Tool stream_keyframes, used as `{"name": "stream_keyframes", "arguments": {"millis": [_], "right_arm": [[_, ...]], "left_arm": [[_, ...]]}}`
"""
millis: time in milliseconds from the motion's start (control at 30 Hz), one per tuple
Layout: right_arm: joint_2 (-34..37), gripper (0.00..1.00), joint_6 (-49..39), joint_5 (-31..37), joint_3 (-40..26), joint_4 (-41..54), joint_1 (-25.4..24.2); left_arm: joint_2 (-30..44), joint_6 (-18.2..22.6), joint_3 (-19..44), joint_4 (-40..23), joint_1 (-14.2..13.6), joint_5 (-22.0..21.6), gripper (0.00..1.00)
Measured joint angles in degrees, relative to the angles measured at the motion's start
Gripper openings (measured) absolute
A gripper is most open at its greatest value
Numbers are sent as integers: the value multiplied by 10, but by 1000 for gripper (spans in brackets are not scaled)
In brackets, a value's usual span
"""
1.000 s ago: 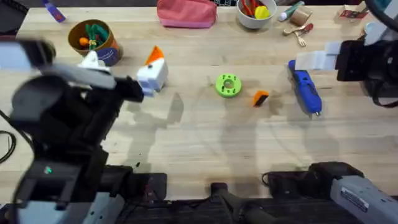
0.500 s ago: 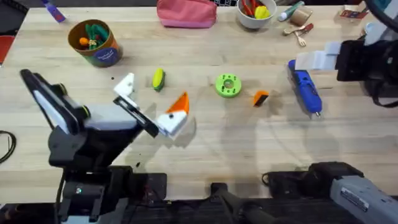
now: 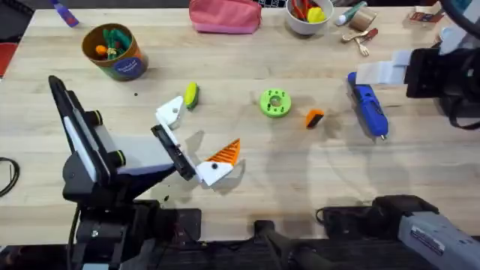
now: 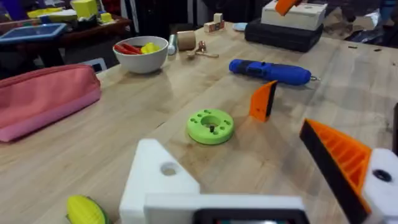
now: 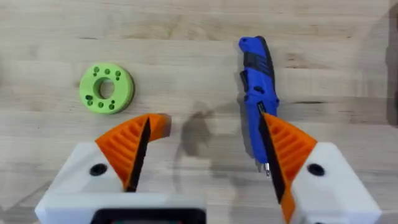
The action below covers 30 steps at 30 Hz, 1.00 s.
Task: Pick up the gripper from the table and insert it into the empty holder that is missing its gripper. Then pick up a screw, insert it into the mounting hole, and use the screwdriver to tighten it. Finally, clean up the table by picking up the vegetable and placing it into the bucket.
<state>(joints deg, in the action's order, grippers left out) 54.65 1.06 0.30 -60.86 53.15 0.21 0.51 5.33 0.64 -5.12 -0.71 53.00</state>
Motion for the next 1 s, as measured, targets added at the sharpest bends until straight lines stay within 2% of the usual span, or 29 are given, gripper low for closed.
{"name": "stream_keyframes", "arguments": {"millis": [1000], "right_arm": [[0,994,0,0,0,0,0]], "left_arm": [[0,-11,0,-1,0,12,986]]}}
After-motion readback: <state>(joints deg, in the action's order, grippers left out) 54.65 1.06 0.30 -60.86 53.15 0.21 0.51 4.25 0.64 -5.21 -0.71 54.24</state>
